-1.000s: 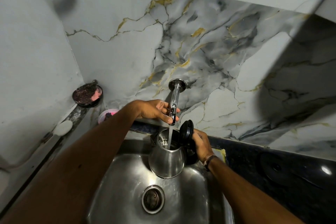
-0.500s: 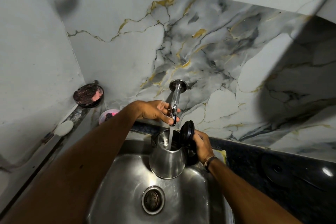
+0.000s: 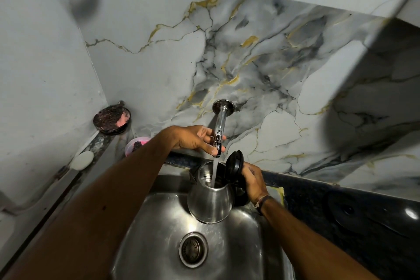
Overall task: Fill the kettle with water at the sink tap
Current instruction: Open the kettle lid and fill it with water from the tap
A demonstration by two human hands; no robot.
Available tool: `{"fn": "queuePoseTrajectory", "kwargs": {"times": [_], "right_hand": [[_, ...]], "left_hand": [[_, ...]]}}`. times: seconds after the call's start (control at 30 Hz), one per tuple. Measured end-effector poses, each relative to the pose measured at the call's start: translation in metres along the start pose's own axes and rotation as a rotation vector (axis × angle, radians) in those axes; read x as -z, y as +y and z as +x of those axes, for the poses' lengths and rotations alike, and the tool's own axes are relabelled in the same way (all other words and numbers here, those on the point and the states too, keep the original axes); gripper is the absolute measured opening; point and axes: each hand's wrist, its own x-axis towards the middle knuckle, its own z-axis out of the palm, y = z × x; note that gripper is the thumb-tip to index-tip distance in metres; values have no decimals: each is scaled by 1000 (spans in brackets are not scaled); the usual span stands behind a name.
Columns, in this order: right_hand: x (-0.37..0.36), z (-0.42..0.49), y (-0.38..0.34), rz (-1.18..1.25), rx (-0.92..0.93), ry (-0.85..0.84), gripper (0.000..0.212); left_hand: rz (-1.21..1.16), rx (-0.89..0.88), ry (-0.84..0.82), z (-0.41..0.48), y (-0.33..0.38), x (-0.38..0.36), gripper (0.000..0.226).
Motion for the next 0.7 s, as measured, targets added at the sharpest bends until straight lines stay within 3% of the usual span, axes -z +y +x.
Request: {"fn": "queuePoseTrajectory", "kwargs": {"times": [0.13,0.43,0.7], "right_hand": [[1,0,1,-22,-10,5,38],[2,-1,4,-58,-30,-1,37],[4,-2,7,-16,-29,-13,61]], "left_hand": [[-1,1,-7,1,0,1,68],[-4,-4,-7,-1,1,1,66],[-40,-10,-13,1,-2,0,55]]}}
